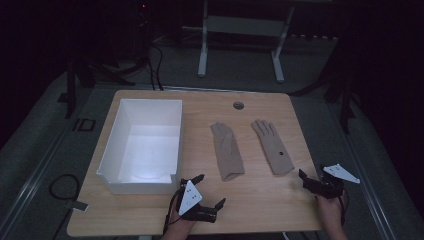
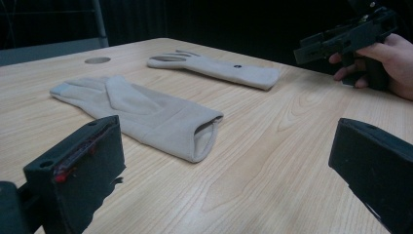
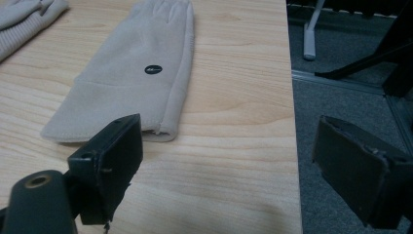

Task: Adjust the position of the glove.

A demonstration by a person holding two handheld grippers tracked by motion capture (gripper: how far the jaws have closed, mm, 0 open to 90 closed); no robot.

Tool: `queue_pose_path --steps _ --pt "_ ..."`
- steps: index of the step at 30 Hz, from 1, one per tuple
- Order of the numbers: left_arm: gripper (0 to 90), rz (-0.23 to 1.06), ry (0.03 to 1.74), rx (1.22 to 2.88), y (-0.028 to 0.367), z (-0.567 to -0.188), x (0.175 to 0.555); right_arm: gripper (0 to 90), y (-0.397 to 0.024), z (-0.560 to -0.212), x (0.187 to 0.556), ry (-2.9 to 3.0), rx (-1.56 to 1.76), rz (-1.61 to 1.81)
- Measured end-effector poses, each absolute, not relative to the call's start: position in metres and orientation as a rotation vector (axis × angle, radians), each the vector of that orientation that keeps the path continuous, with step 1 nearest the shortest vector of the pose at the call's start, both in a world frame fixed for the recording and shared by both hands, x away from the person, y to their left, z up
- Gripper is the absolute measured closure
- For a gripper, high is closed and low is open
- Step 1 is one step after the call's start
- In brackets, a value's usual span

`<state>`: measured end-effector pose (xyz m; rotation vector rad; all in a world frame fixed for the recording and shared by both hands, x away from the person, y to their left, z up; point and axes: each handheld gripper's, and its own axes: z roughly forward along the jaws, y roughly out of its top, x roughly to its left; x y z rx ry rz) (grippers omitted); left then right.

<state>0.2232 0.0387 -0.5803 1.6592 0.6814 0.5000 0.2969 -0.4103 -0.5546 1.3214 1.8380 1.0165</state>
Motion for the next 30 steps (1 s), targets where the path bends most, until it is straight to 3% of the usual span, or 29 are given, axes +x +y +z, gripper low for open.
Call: queue_pose_path --steps 14,30 --pt "0.1 0.494 0.669 1.666 0.038 -0.580 0.223 14.0 -0.396 -0.527 0.288 1.830 1.252 1.002" --pt "0.1 0.488 0.662 1.664 0.039 -0.580 0.223 10.7 -0.364 -0.475 0.306 1.852 1.258 1.077"
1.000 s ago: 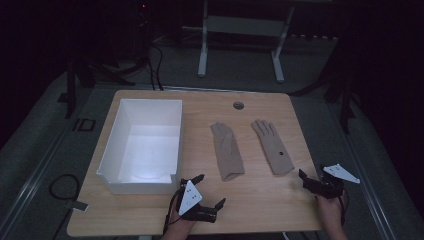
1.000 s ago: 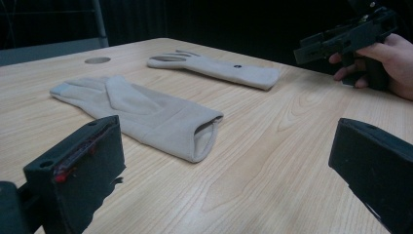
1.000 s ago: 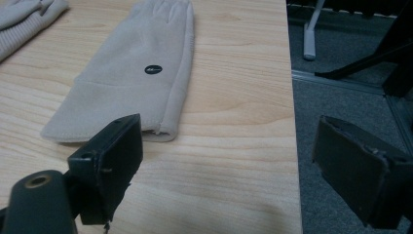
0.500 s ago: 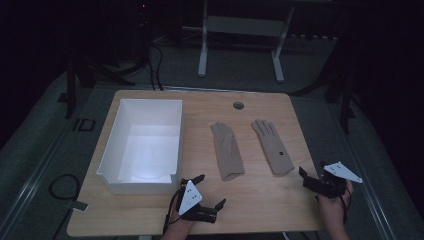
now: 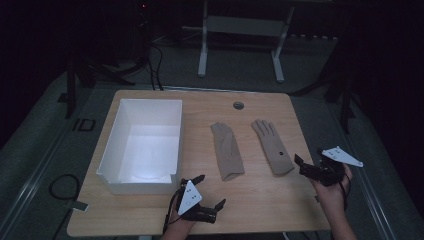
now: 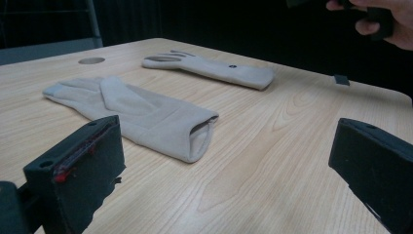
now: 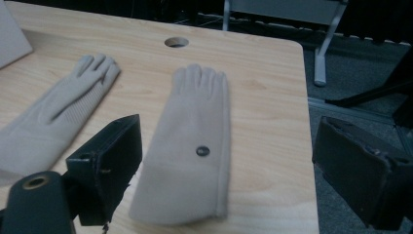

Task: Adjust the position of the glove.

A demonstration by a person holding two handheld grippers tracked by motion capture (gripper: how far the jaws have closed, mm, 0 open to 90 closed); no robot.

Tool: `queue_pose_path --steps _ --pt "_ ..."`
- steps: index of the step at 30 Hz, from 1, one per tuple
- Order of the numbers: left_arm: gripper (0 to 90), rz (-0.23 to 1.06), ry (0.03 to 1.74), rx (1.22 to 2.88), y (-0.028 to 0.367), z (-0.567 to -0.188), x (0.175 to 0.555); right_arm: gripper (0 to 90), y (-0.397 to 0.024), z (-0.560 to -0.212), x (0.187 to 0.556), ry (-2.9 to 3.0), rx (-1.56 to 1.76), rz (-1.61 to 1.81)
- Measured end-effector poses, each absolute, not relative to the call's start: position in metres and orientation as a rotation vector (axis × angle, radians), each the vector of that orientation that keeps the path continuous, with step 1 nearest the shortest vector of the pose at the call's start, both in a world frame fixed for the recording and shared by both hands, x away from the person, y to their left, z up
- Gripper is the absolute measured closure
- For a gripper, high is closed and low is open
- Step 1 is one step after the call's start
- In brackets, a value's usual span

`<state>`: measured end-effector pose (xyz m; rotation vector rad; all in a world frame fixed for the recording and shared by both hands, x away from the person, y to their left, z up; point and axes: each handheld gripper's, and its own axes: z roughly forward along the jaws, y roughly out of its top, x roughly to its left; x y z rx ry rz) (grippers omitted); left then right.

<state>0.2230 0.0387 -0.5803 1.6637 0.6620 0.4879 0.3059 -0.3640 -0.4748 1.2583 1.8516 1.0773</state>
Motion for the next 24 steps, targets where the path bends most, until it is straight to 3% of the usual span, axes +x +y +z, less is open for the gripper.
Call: queue_pose_path --steps 24 --pt "0.0 0.481 0.654 1.665 0.039 -0.580 0.223 16.1 -0.295 -0.448 0.334 1.984 1.174 1.125"
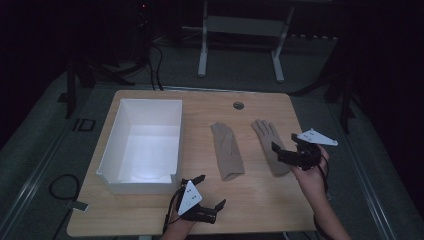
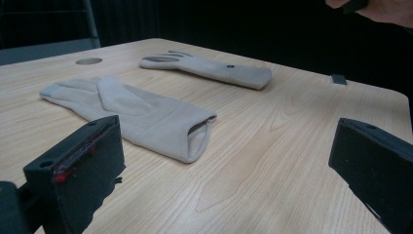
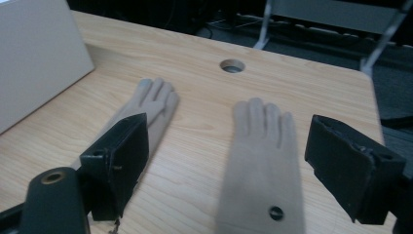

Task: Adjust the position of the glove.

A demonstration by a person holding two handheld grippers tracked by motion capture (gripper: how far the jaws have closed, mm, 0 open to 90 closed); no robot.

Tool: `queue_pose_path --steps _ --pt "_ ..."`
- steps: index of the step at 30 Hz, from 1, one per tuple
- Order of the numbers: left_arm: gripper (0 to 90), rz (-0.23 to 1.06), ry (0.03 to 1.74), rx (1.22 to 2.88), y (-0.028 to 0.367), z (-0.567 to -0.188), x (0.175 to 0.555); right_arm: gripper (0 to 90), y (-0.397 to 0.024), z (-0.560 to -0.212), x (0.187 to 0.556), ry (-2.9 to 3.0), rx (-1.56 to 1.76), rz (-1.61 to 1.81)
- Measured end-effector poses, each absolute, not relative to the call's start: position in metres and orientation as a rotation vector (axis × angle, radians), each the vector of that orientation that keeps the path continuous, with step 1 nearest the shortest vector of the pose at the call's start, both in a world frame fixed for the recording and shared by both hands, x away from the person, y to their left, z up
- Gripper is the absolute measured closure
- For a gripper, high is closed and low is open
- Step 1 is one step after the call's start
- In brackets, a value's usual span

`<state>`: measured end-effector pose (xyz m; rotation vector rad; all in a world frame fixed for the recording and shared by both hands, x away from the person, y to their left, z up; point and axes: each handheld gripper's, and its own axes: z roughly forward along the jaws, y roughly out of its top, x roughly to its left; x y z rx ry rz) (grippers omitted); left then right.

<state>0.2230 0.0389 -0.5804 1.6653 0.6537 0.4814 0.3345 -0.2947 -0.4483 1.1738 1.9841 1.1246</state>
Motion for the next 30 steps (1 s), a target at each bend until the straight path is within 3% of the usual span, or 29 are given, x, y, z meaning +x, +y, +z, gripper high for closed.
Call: queue_pose_path --steps 30 --pt "0.1 0.467 0.636 1.670 0.039 -0.580 0.223 26.5 -0.192 -0.497 0.392 2.215 1.123 1.135"
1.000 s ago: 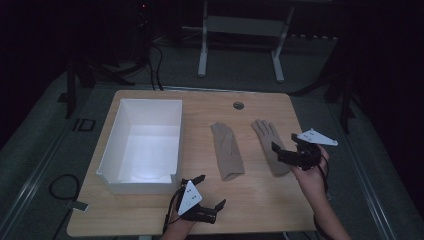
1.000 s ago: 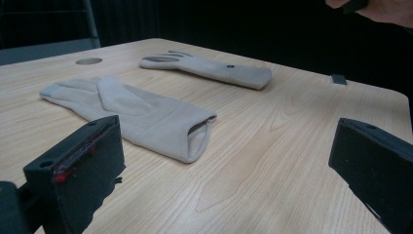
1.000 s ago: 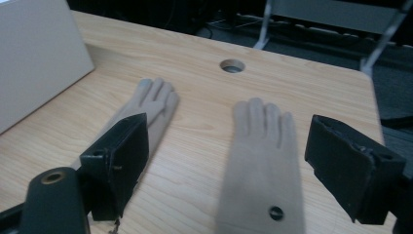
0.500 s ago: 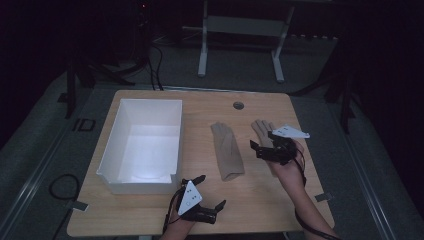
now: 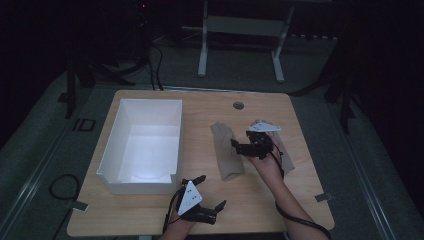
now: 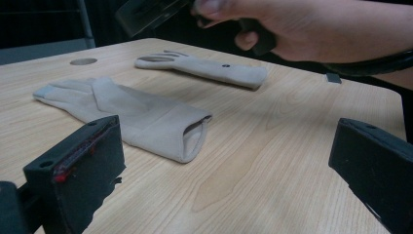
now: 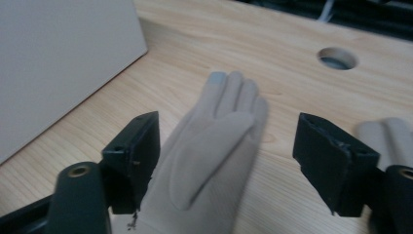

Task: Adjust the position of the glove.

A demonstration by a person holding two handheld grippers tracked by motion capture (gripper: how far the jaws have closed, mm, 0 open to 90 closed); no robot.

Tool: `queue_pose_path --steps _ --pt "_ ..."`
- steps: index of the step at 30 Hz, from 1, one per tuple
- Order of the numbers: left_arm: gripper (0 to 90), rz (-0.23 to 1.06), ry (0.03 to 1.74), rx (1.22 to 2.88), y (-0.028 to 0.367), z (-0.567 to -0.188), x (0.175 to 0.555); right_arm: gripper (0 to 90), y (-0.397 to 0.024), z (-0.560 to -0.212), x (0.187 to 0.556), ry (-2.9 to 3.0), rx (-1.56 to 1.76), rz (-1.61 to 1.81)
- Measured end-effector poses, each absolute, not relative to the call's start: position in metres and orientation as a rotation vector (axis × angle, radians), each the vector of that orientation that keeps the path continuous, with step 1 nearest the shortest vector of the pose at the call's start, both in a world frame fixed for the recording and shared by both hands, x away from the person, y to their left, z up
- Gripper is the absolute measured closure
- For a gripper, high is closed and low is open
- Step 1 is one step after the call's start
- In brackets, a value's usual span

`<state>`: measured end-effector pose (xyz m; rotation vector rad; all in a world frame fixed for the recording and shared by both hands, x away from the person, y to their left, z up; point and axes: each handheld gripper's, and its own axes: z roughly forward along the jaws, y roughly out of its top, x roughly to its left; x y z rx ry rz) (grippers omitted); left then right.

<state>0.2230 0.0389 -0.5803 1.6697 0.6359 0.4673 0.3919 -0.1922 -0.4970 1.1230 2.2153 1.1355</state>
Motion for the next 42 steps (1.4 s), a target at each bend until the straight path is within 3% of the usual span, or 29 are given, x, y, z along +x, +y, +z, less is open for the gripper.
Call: queue_pose_path --steps 15,28,31,33,35,42 --pt "0.0 0.461 0.633 1.665 0.039 -0.580 0.223 39.7 -0.169 -0.533 0.417 2.269 1.209 1.088" --pt "0.0 0.467 0.637 1.662 0.039 -0.581 0.222 44.7 -0.166 -0.565 0.423 2.277 1.225 0.964" --pt "0.1 0.462 0.643 1.659 0.039 -0.581 0.223 52.9 -0.165 -0.567 0.420 2.263 1.202 0.953" --pt "0.0 0.464 0.642 1.661 0.039 -0.581 0.223 66.2 -0.165 -0.567 0.420 2.261 1.198 0.956" --pt "0.1 0.465 0.644 1.661 0.039 -0.581 0.223 72.5 -0.166 -0.567 0.420 2.258 1.208 0.970" --pt "0.0 0.464 0.647 1.656 0.039 -0.581 0.222 79.2 -0.170 -0.563 0.413 2.231 1.283 1.060"
